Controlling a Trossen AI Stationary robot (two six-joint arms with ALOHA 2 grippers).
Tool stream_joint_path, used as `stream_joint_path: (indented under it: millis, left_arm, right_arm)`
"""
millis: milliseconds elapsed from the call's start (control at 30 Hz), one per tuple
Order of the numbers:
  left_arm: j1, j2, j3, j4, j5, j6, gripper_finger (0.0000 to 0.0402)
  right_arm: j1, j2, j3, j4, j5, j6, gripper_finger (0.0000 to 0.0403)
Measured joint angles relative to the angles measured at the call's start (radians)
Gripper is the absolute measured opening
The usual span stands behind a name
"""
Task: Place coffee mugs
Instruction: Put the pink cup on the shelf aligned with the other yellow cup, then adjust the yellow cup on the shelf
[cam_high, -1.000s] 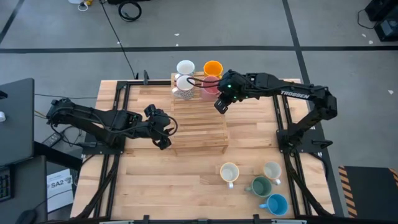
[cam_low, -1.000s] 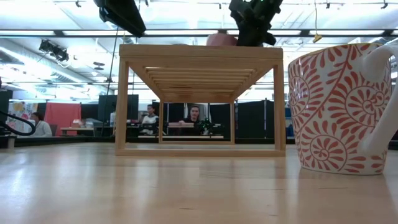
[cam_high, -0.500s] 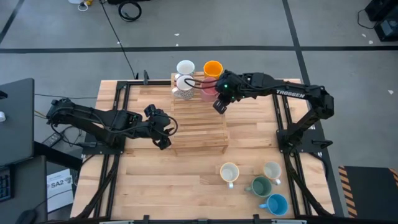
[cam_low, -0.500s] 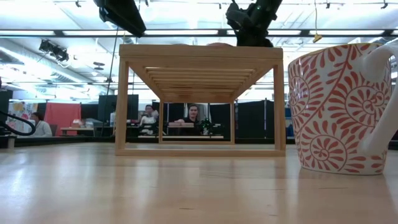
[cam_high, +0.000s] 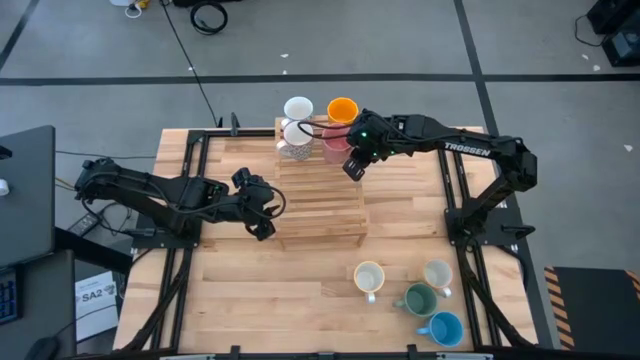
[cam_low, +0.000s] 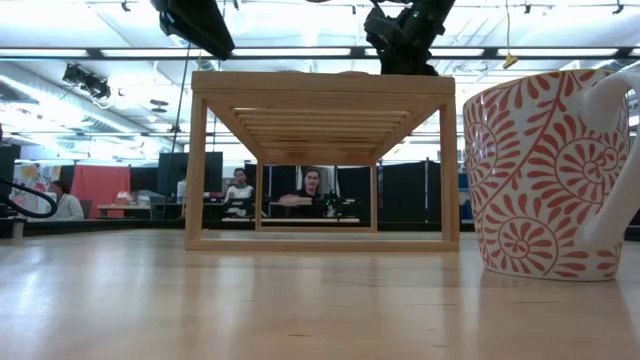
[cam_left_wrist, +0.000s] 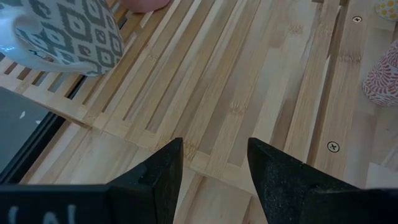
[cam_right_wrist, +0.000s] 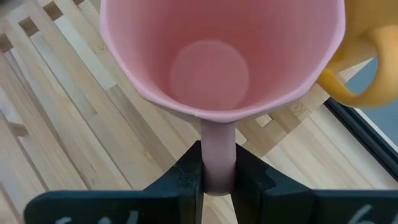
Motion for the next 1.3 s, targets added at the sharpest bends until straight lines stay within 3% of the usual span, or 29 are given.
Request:
stream_joint_path:
  millis: [400,1000,1300]
  left_arm:
    - [0.000,0.000,0.000,0.000,0.000,0.000,0.0185]
    - [0.000,0.000,0.000,0.000,0.000,0.000,0.0185]
    - [0.000,0.000,0.000,0.000,0.000,0.000,0.0185]
  right_arm:
    - [0.000,0.000,0.000,0.017,-0.005,0.000,0.0081]
    - [0.000,0.000,0.000,0.018,-0.006,0.000,0.0159]
    - [0.000,-0.001,0.000,0.019,-0.006,0.000,0.0174]
